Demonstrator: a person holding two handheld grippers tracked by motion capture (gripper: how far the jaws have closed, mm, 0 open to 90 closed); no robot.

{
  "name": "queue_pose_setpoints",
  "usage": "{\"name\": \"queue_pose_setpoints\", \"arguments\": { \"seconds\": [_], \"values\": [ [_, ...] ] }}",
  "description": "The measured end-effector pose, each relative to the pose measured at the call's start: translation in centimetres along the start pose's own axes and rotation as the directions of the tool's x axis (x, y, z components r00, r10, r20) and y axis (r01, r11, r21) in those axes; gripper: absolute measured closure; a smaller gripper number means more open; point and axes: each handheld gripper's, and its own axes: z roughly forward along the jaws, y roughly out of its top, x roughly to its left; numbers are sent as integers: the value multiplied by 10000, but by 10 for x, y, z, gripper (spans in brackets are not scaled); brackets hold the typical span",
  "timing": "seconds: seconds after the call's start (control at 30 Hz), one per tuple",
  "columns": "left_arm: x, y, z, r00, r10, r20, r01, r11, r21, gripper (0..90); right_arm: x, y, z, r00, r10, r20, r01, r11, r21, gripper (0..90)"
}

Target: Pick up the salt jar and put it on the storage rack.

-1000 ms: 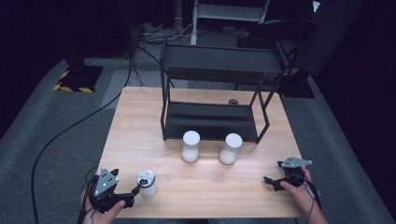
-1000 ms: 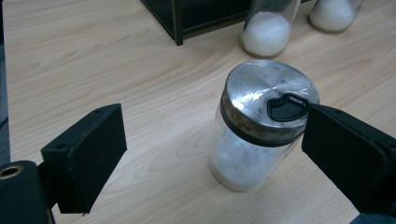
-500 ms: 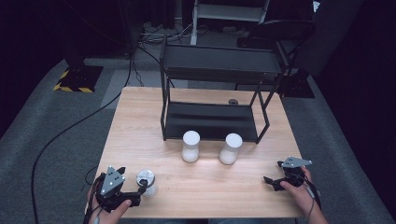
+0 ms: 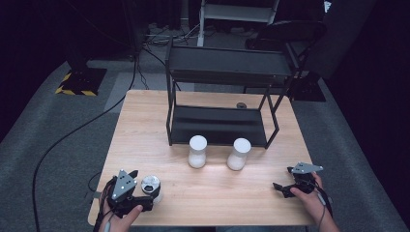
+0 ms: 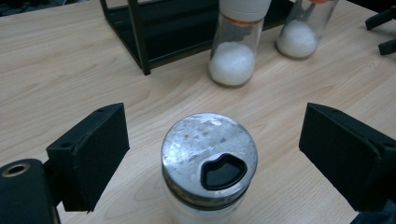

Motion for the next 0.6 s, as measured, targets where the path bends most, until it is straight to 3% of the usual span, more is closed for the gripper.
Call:
{"name": "queue_pose_setpoints", "arguments": {
  "seconds": [0.6],
  "values": [
    [-5, -5, 20, 9996, -166, -219, 173, 9994, 316, 80, 1, 0, 0, 10000, 16, 32, -16, 10000, -1, 2]
  ]
}}
